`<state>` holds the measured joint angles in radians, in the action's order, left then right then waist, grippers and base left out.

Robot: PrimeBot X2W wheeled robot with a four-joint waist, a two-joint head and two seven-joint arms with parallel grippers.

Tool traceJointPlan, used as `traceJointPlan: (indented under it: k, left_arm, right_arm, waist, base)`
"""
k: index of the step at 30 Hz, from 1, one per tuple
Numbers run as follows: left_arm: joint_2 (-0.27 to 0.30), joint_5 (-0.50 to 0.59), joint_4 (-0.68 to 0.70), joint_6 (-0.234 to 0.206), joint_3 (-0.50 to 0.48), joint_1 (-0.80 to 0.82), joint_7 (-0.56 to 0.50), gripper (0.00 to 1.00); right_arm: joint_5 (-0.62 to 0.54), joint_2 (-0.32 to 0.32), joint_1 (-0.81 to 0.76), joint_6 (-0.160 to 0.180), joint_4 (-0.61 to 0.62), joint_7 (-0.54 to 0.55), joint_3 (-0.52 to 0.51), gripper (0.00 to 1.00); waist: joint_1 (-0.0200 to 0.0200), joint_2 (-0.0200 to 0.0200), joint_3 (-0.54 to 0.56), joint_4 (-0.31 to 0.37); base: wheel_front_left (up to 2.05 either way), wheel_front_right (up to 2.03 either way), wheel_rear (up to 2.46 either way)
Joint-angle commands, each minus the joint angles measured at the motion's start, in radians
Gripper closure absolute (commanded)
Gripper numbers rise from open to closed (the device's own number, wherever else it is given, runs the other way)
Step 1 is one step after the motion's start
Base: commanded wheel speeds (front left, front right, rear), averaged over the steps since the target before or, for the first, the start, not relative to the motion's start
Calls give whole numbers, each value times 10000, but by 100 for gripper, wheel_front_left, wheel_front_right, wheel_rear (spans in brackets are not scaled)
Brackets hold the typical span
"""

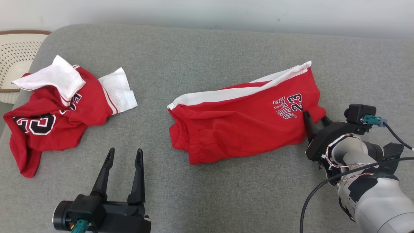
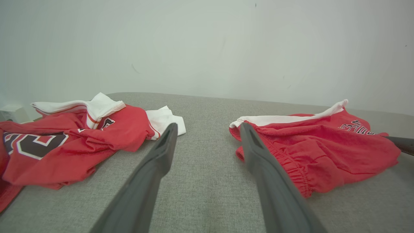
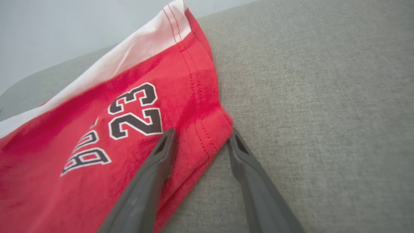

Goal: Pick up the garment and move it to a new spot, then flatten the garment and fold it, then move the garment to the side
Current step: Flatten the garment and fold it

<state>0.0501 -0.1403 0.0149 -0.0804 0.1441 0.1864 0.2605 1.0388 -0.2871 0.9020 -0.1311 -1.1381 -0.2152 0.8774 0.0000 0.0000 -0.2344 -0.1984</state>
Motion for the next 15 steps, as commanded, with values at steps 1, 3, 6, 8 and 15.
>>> traceJointPlan:
  k: [1, 3, 6, 8, 15]
  left_arm:
    - [7, -20, -2, -24, 6, -22, 29, 0]
    - [7, 22, -15, -54, 37, -10, 29, 0]
    - [7, 43, -43, -41, 81, 45, 29, 0]
    - [9, 49, -90, -34, 87, 56, 29, 0]
    - [9, 77, -328, 73, -7, -233, 29, 0]
  right_arm:
    - [72, 46, -115, 6, 46, 54, 104, 100]
    - [129, 54, -155, 6, 124, 132, 178, 100]
    - [252, -10, -196, 6, 230, 110, 258, 100]
    - [332, -23, -272, 6, 371, 41, 309, 100]
    - [662, -227, -952, 6, 1307, -332, 446, 100]
  waist:
    - [0, 0, -39, -27]
    - [0, 0, -54, -21]
    - [0, 0, -51, 0]
    - [0, 0, 19, 42]
    - [0, 0, 640, 280]
  base:
    - [0, 0, 0]
    - [0, 0, 0]
    - [0, 0, 0]
    - [0, 0, 0]
    - [0, 0, 0]
